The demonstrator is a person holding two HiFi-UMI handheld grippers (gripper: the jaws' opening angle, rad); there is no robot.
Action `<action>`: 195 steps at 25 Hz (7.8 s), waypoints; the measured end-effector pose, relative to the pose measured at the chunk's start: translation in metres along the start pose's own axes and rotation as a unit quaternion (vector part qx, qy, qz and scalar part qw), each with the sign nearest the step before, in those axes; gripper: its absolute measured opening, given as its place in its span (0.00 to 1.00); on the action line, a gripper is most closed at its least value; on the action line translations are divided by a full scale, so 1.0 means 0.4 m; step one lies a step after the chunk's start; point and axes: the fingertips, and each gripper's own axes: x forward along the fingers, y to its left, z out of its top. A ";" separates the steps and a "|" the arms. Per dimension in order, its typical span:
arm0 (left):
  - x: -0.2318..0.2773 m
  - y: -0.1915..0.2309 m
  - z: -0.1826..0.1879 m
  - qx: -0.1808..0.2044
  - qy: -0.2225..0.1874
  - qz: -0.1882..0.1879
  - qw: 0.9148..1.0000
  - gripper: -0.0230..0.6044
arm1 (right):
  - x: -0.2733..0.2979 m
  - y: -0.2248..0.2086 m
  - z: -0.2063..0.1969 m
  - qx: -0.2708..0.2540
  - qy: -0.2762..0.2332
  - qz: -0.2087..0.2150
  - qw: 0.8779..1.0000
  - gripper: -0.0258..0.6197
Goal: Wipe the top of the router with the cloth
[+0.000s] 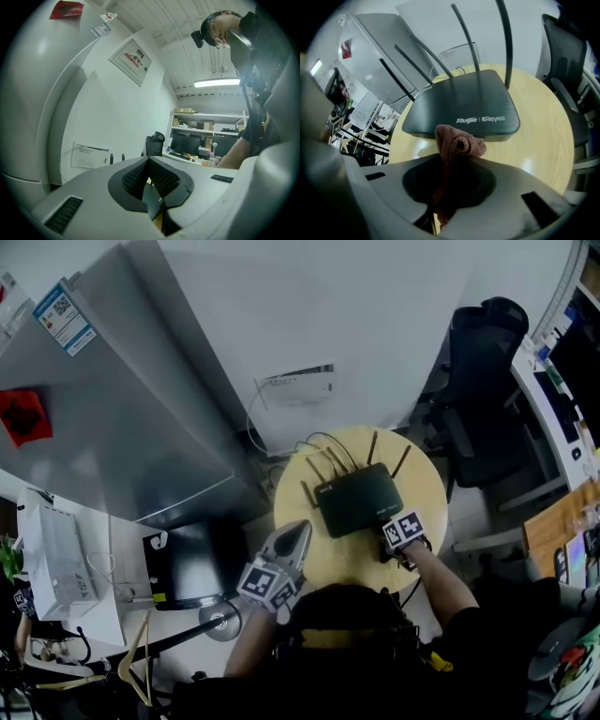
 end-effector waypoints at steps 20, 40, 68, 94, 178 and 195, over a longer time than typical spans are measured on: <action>-0.061 0.030 0.040 0.042 -0.037 0.030 0.998 0.03 | 0.061 0.173 0.028 -0.115 0.010 -0.065 0.991 0.14; -0.146 0.032 0.024 0.019 -0.040 0.122 0.992 0.03 | 0.102 0.278 0.025 -0.179 0.068 -0.005 0.981 0.14; -0.177 0.049 0.039 0.027 -0.011 0.069 0.997 0.03 | 0.115 0.479 0.135 -0.095 -0.045 0.076 0.992 0.14; -0.128 0.211 0.082 0.031 0.033 -0.096 0.994 0.03 | 0.178 0.401 0.245 0.393 -0.179 0.027 0.902 0.13; 0.051 -0.027 0.083 0.046 -0.006 -0.026 0.999 0.03 | -0.105 -0.236 -0.004 0.143 -0.026 -0.151 0.978 0.13; 0.066 -0.074 0.075 0.066 -0.003 0.014 0.998 0.03 | -0.293 -0.230 0.052 0.174 -0.263 -0.086 0.945 0.13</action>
